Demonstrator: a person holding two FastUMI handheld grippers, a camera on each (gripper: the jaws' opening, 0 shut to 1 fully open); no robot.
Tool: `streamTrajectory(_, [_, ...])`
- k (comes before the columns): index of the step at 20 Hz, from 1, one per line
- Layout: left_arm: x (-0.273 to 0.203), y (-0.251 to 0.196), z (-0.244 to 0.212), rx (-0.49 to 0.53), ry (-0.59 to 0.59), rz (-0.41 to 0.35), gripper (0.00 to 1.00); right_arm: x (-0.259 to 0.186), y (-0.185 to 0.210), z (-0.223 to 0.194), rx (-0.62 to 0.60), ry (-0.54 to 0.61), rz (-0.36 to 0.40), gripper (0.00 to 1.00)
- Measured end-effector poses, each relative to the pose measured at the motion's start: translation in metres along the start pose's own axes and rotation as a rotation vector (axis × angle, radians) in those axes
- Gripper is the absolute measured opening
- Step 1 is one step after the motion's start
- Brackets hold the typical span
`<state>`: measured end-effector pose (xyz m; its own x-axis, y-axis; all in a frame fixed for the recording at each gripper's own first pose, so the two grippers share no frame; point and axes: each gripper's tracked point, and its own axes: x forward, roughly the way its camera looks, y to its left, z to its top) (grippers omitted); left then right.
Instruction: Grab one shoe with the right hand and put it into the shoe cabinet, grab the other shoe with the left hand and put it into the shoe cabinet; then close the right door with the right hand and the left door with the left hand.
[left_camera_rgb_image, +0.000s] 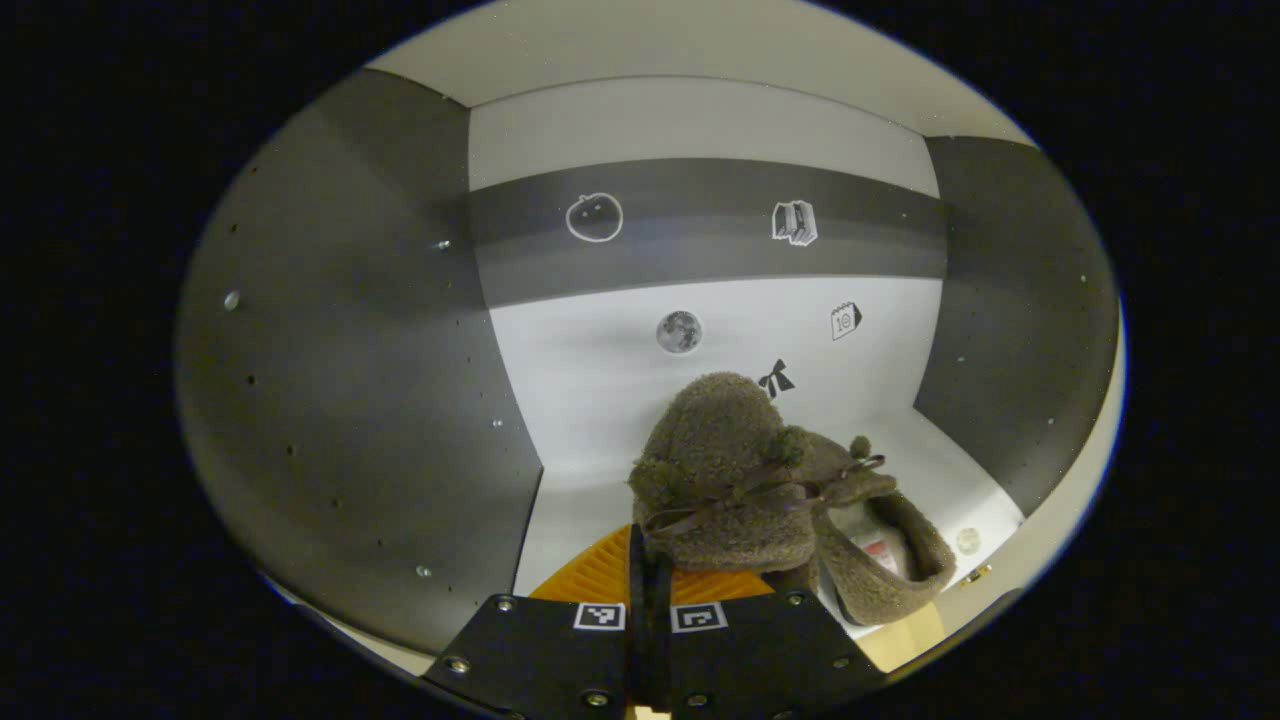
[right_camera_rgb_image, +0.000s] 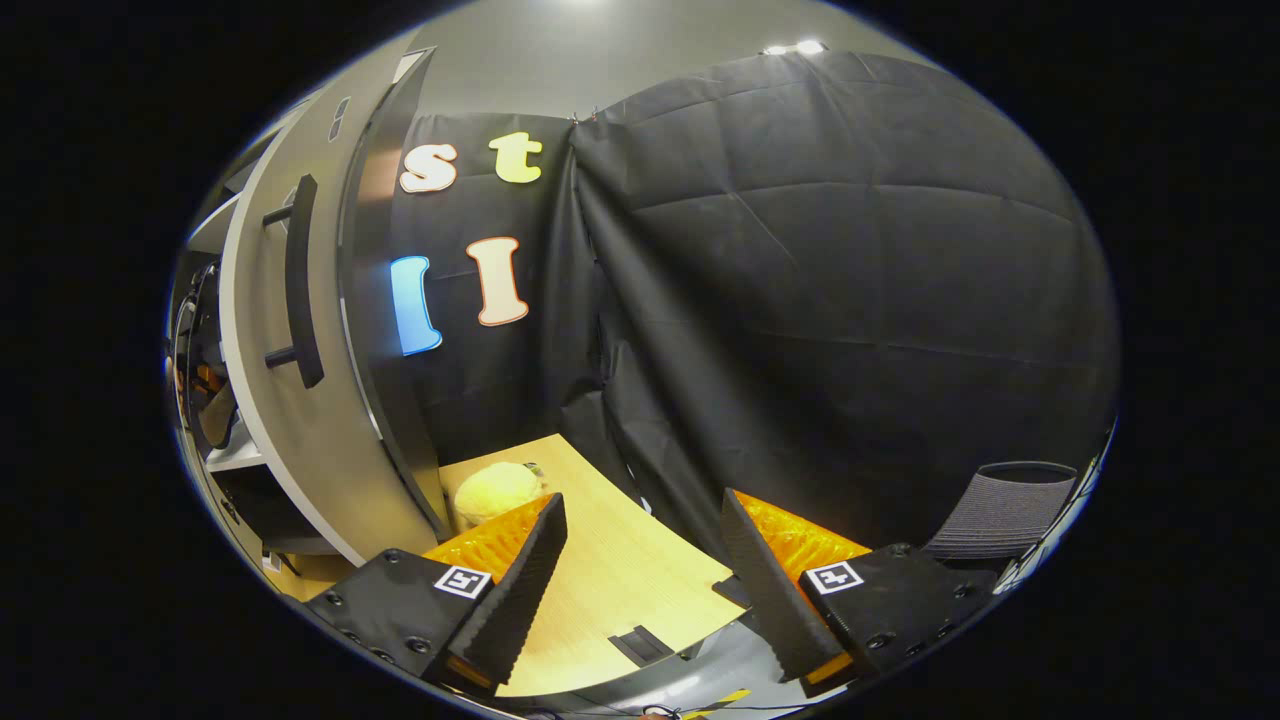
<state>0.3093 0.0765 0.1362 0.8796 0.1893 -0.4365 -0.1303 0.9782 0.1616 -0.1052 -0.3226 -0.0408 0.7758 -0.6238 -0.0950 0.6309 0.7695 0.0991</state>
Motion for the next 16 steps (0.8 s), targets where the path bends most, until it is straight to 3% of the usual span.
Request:
streamTrajectory(1, [0.005,-0.003,0.003,0.019,-0.008,0.002,0.01,-0.004,-0.005,0.0,0.002,-0.004,-0.013,0.98])
streamTrajectory(2, [0.01,-0.009,0.006,0.028,-0.018,-0.012,0.01,-0.007,-0.009,0.0,0.006,-0.005,-0.026,0.92])
streamTrajectory(4, [0.022,-0.019,0.007,0.041,-0.022,-0.047,0.01,-0.013,-0.018,-0.003,0.019,0.002,-0.044,0.92])
streamTrajectory(5, [0.027,-0.021,0.006,0.049,-0.016,-0.046,0.01,-0.016,-0.021,-0.005,0.027,0.004,-0.053,0.92])
streamTrajectory(6, [0.032,-0.019,0.004,0.055,-0.006,-0.031,0.01,-0.019,-0.024,-0.005,0.037,0.004,-0.056,0.98])
streamTrajectory(7, [0.036,-0.018,0.002,0.057,0.005,-0.016,0.01,-0.021,-0.027,-0.005,0.045,0.003,-0.06,0.92])
streamTrajectory(9, [0.04,-0.017,-0.004,0.039,0.019,-0.005,0.07,-0.024,-0.03,-0.007,0.053,0.005,-0.068,0.92])
streamTrajectory(10, [0.04,-0.016,-0.008,0.031,0.024,-0.004,0.01,-0.025,-0.031,-0.007,0.056,0.006,-0.069,0.92])
streamTrajectory(14, [0.04,-0.016,-0.021,0.037,0.051,-0.019,0.04,-0.026,-0.035,-0.01,0.047,0.012,-0.075,0.92])
streamTrajectory(16, [0.038,-0.014,-0.028,0.031,0.061,-0.023,0.15,-0.026,-0.034,-0.011,0.048,0.015,-0.069,0.92])
